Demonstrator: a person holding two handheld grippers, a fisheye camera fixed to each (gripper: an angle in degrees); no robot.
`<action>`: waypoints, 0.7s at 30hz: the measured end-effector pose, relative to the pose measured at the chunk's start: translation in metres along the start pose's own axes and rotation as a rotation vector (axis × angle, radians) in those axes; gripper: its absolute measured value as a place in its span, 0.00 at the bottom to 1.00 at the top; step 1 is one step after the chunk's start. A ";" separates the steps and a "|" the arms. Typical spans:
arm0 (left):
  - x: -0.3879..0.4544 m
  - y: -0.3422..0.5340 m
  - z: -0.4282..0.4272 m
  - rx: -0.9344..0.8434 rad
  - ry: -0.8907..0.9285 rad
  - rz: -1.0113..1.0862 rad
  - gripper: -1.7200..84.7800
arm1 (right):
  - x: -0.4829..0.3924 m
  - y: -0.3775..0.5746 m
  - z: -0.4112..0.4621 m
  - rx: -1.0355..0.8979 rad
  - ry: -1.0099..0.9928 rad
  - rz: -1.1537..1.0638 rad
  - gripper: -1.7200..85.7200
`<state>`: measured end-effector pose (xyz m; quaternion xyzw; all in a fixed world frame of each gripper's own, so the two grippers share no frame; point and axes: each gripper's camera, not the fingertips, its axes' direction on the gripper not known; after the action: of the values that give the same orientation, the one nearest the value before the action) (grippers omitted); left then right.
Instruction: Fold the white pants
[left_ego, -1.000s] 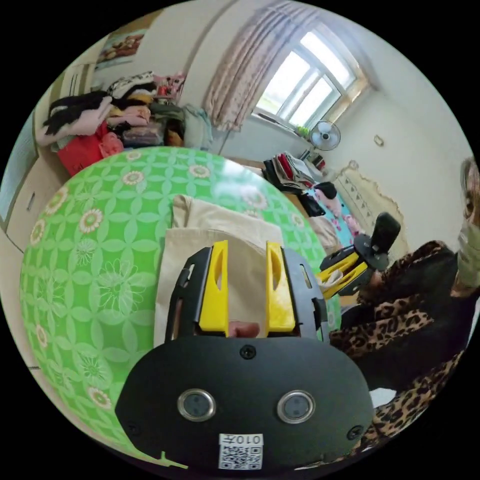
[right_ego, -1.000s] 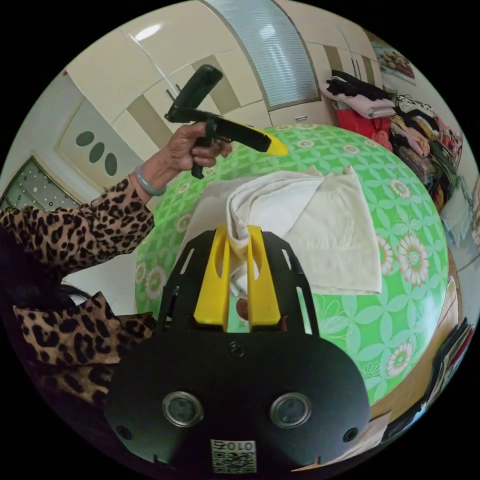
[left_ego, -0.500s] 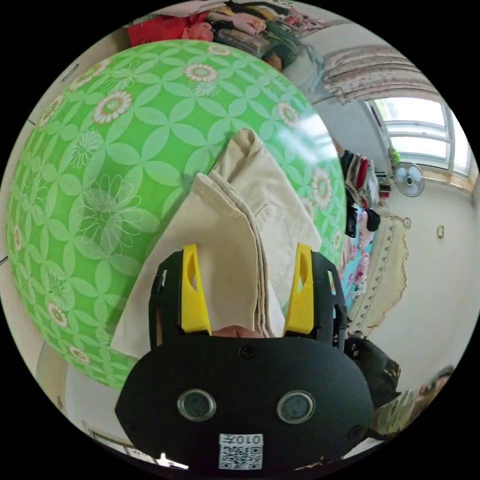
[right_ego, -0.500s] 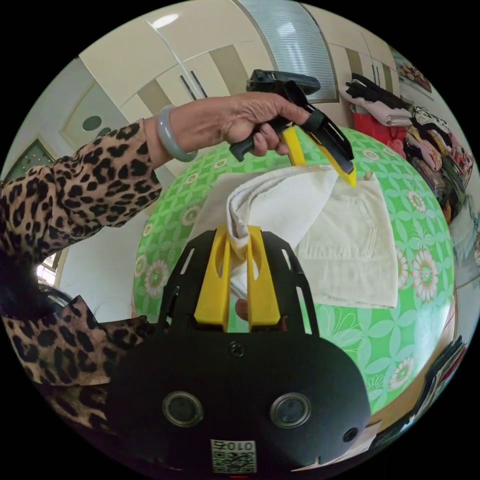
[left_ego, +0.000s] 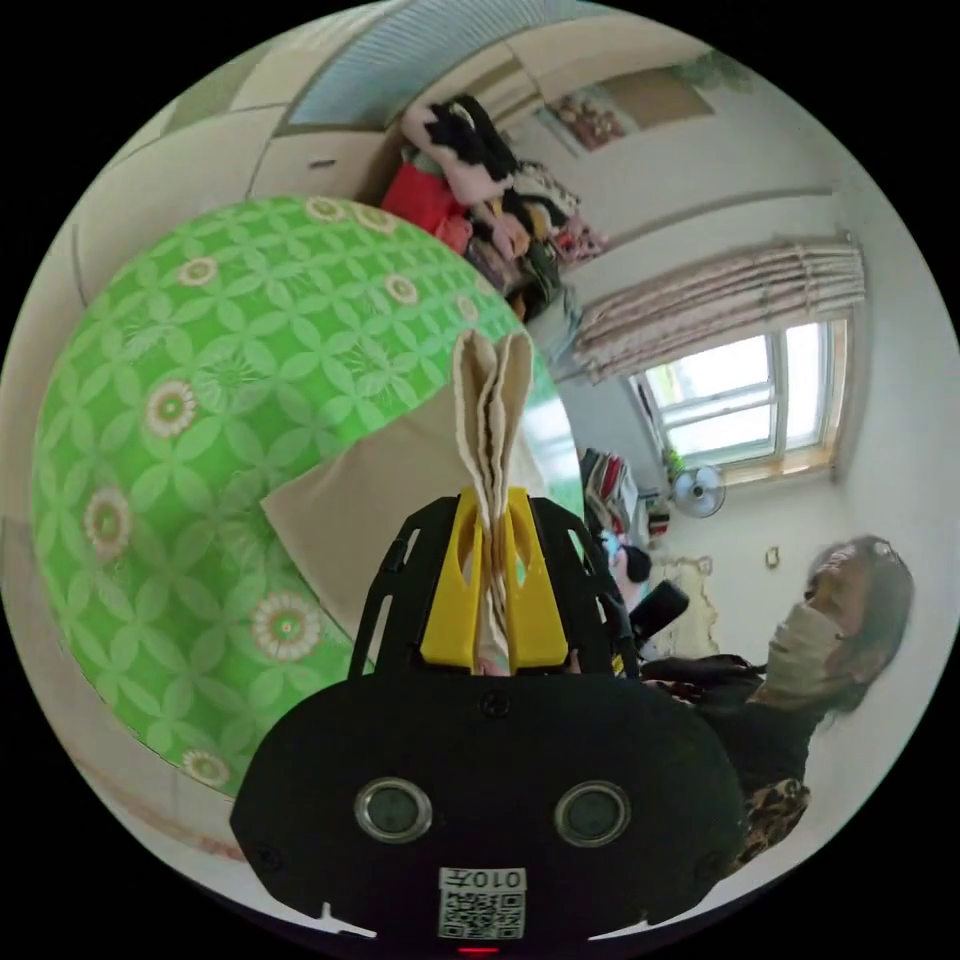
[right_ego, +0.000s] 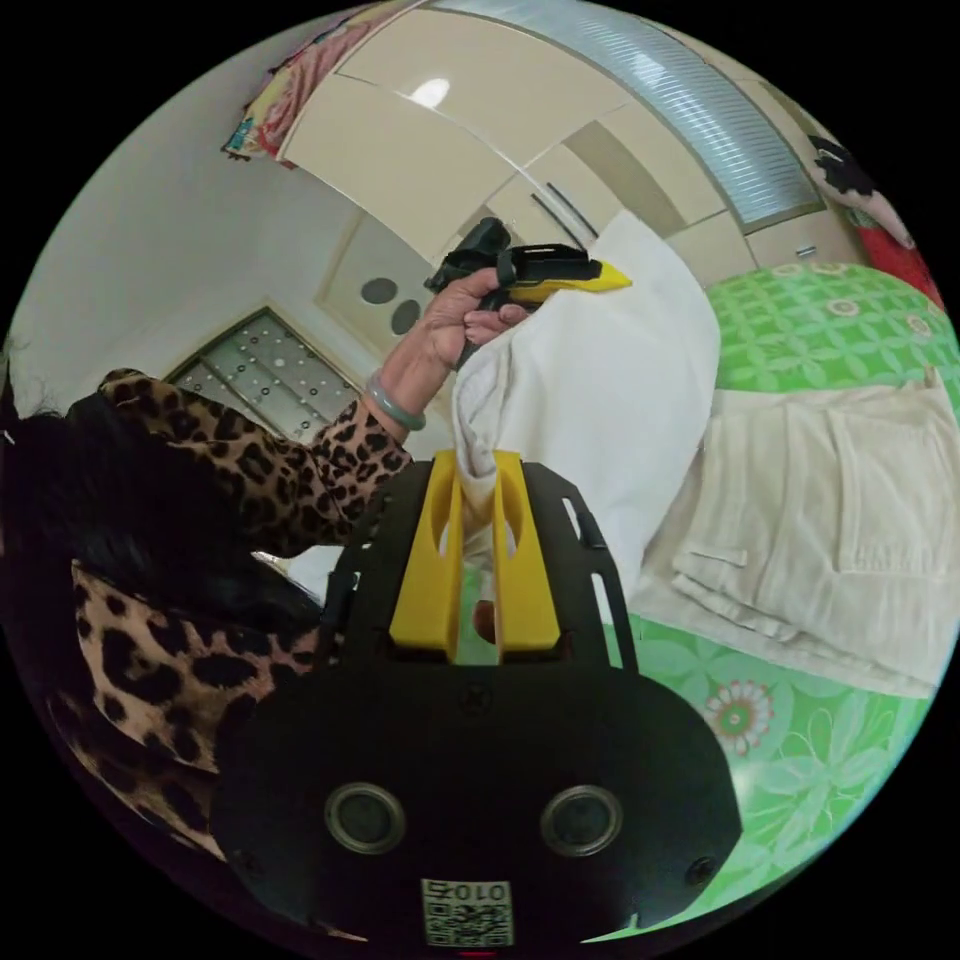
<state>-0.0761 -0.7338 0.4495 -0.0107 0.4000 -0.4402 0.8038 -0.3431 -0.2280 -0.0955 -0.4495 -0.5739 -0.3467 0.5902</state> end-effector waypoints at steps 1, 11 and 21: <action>-0.003 0.017 -0.018 0.056 0.022 0.008 0.07 | -0.001 -0.004 0.008 -0.008 -0.039 -0.022 0.09; 0.016 0.053 -0.074 0.223 0.066 0.086 0.07 | 0.015 -0.036 0.006 0.009 -0.229 -0.127 0.09; 0.073 -0.045 0.016 0.107 0.176 0.208 0.07 | 0.067 -0.017 -0.120 0.221 0.021 -0.008 0.09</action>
<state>-0.0758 -0.8194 0.4304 0.1124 0.4439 -0.3743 0.8064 -0.3083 -0.3388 -0.0194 -0.3757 -0.6044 -0.2882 0.6407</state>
